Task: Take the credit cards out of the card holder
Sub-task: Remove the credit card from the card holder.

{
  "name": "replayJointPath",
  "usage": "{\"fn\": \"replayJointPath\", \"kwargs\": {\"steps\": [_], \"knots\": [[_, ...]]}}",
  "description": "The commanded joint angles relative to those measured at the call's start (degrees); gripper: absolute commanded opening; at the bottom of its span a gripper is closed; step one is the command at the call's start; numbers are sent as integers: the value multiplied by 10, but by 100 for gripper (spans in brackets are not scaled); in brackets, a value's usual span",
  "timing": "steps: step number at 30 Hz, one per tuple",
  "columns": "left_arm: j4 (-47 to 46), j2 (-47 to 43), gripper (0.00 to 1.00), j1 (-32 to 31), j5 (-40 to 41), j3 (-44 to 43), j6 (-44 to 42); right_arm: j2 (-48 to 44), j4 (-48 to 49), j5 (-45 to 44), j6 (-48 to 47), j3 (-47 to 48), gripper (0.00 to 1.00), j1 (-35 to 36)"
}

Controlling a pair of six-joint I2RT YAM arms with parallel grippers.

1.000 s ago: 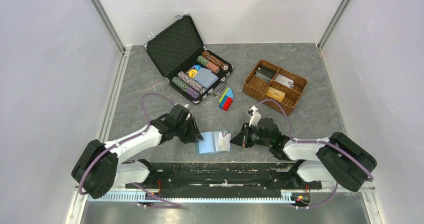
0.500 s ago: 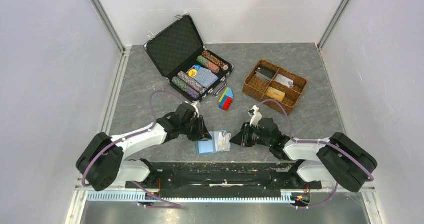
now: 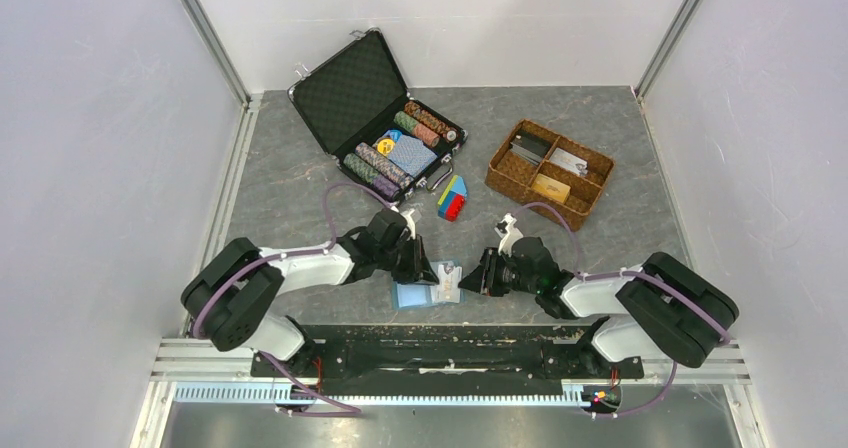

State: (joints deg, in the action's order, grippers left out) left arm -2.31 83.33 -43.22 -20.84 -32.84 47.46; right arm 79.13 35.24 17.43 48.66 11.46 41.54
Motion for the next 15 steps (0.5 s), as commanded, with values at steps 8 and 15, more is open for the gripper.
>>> {"fn": "replayJointPath", "kwargs": {"steps": [8, 15], "knots": [[-85, 57, 19, -17, -28, 4, 25, 19, 29, -8, -3, 9, 31, 6], [-105, 79, 20, -30, -34, 5, 34, 25, 31, -5, -3, 12, 31, 7]]}}
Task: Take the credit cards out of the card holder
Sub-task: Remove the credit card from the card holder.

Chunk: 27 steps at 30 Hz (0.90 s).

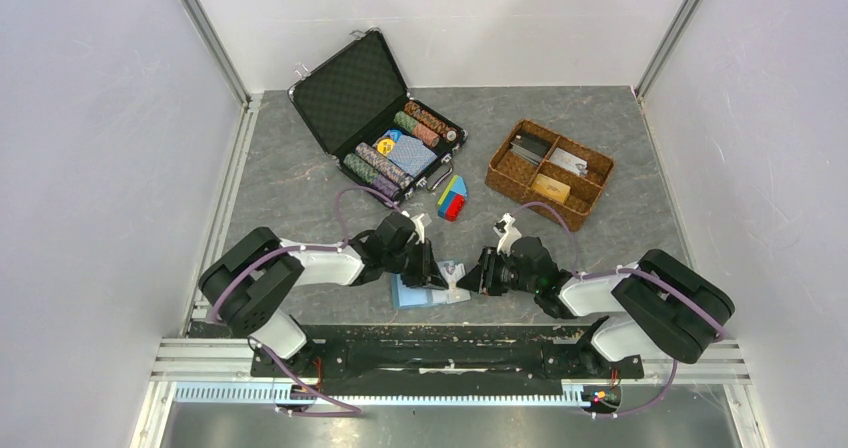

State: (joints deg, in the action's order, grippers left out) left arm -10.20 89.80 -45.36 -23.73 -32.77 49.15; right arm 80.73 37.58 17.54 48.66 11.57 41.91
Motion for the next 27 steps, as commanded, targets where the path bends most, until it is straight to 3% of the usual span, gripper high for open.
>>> {"fn": "replayJointPath", "kwargs": {"steps": [1, 7, 10, 17, 22, 27], "knots": [[-27, 15, 20, -9, -5, 5, 17, 9, 7, -6, -3, 10, 30, 4], [-14, 2, 20, -10, -1, 3, 21, -17, -3, -11, -5, 9, 1, 3], [17, -50, 25, -9, 18, 2, 21, -62, -22, -12, -7, 9, 0, 3], [130, -190, 49, -5, 54, -38, 6, -184, -81, -7, -29, 13, 0, 3], [129, -228, 63, -5, 30, -46, 7, -243, -15, 32, -7, -6, 0, 3], [33, -224, 64, -5, -45, -29, 61, -299, 28, 16, 8, -27, 0, 3]]}}
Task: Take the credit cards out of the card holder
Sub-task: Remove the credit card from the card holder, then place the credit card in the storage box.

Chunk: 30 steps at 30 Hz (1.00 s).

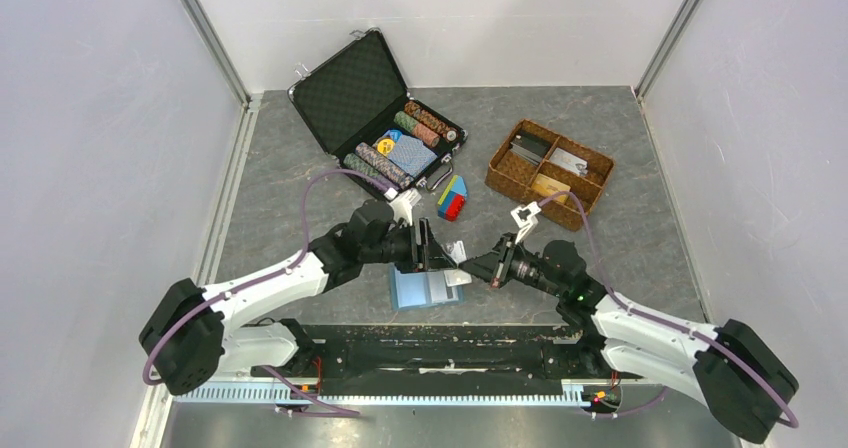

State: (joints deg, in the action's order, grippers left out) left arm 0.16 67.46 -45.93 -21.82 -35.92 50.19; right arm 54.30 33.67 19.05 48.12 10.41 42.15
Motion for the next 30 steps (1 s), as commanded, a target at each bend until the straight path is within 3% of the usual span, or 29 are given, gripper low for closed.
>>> {"fn": "replayJointPath", "kwargs": {"steps": [1, 6, 11, 16, 21, 23, 27, 30], "knots": [[-91, -1, 64, 1, -73, 6, 60, -42, 77, 2, 16, -17, 0, 0], [-152, -5, 55, 1, -110, 18, 78, -50, 96, 10, 26, -22, 0, 0], [-271, -32, 21, 1, -129, 71, 131, -53, 127, 13, 43, -45, 0, -1], [-283, -57, 3, 1, -120, 88, 123, -49, 117, 52, -3, -36, 13, -6], [-236, -52, 2, 2, -142, 69, 84, -61, -18, 133, -123, 4, 25, -62], [-171, -53, 2, 2, -141, 55, 42, -80, -59, 191, -159, 21, 28, -102], [-94, -68, 2, 2, -173, 55, -37, -84, -200, 284, -272, 99, 42, -162], [-58, -78, 2, 2, -203, 52, -71, -60, -281, 341, -323, 156, 45, -175]]}}
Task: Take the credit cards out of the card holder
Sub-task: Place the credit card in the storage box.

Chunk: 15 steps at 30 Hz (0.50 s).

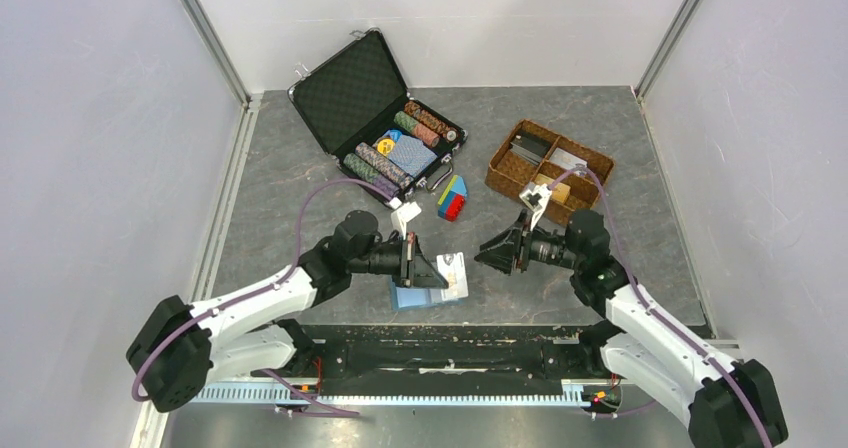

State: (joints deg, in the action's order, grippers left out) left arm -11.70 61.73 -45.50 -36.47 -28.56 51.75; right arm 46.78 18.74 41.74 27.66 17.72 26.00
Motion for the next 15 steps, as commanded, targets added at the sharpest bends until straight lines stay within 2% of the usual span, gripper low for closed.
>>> {"fn": "replayJointPath", "kwargs": {"steps": [1, 5, 9, 15], "knots": [[82, -19, 2, -2, -60, -29, -107, 22, -157, 120, -134, 99, 45, -14], [165, 13, 2, -8, -88, -71, -158, 72, -172, 160, -134, 131, 41, -13], [172, 32, 2, -13, -115, -83, -171, 109, -169, 173, -127, 147, 35, -10], [173, 48, 2, -20, -133, -84, -177, 134, -153, 185, -121, 151, 37, 12]]}}
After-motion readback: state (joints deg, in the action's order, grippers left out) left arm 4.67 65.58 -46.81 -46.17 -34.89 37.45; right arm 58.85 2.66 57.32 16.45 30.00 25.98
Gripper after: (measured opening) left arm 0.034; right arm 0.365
